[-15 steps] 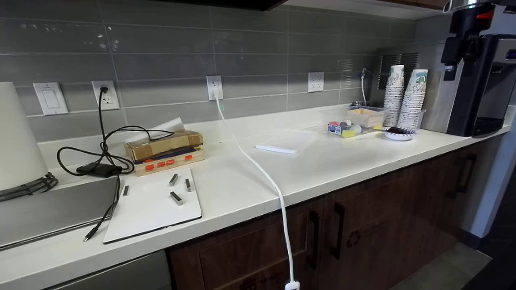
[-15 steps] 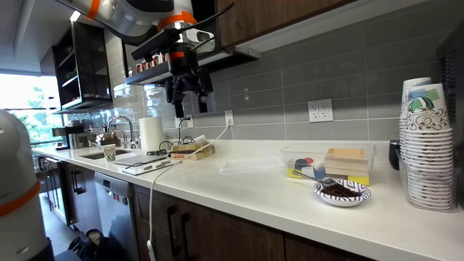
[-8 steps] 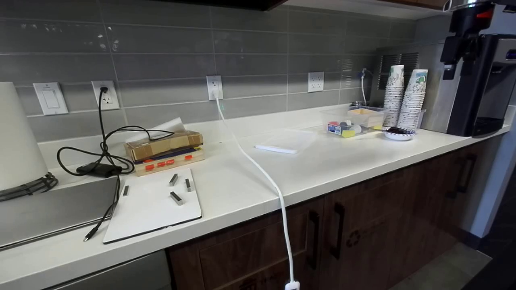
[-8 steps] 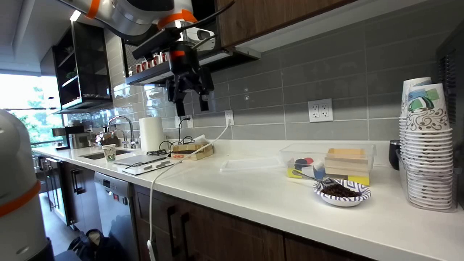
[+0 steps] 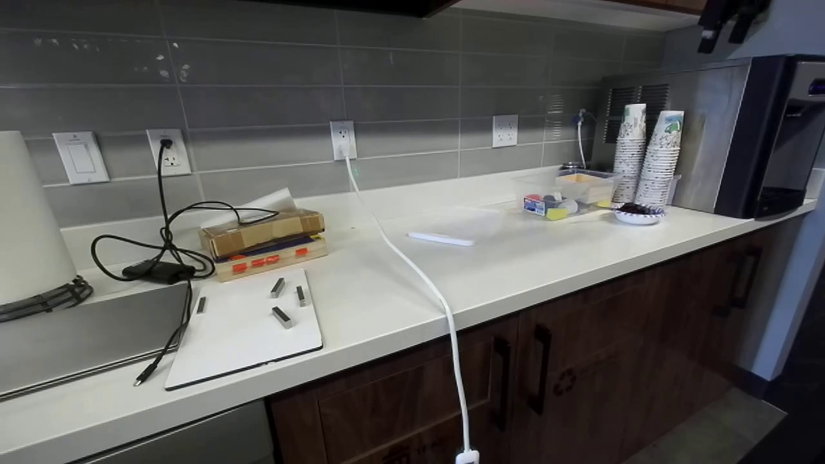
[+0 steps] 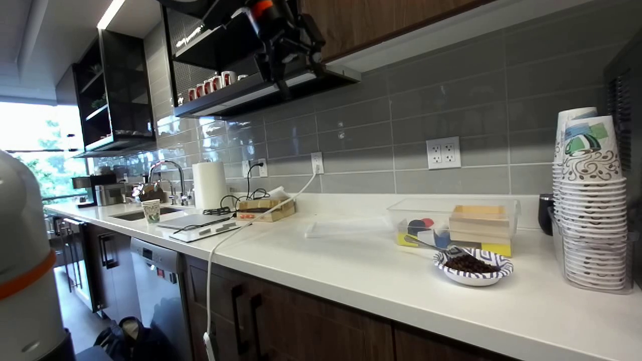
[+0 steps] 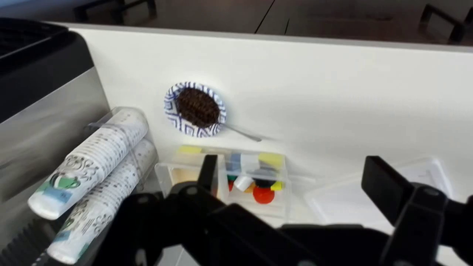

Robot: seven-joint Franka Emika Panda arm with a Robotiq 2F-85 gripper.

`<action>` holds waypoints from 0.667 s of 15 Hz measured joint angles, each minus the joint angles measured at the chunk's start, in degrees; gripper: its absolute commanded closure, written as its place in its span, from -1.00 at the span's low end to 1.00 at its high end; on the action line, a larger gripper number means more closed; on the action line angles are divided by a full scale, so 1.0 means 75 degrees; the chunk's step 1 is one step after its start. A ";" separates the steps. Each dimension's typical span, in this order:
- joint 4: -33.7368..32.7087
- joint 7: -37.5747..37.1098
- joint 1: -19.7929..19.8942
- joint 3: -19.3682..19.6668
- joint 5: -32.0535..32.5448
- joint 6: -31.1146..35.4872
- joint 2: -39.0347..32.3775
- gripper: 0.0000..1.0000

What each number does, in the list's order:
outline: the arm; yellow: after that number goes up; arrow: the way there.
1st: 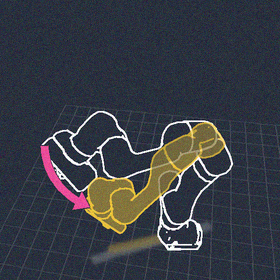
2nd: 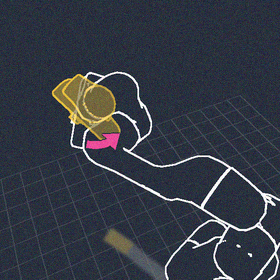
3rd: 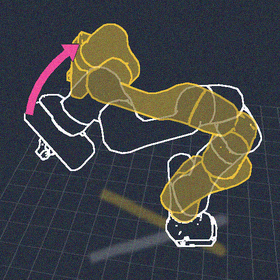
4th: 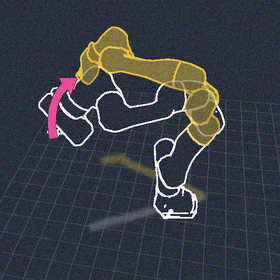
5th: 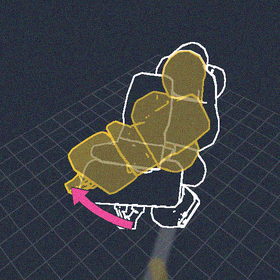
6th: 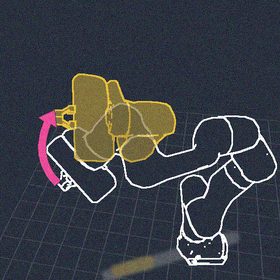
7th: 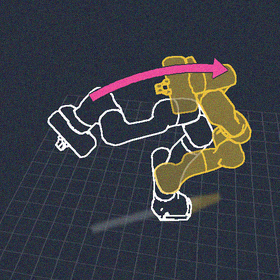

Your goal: Remove the wooden box from the clear container.

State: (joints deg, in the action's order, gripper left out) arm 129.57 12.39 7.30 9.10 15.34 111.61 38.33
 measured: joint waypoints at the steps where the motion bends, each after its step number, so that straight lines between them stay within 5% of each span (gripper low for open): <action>1: -0.0290 0.0098 0.0001 0.0089 0.0037 0.0217 -0.0189 -1.00; 10: -0.2868 0.0930 -0.0029 0.0999 -0.0885 0.1744 -0.3358 -1.00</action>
State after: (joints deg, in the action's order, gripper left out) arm 108.06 19.37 7.09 16.59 8.70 124.69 13.15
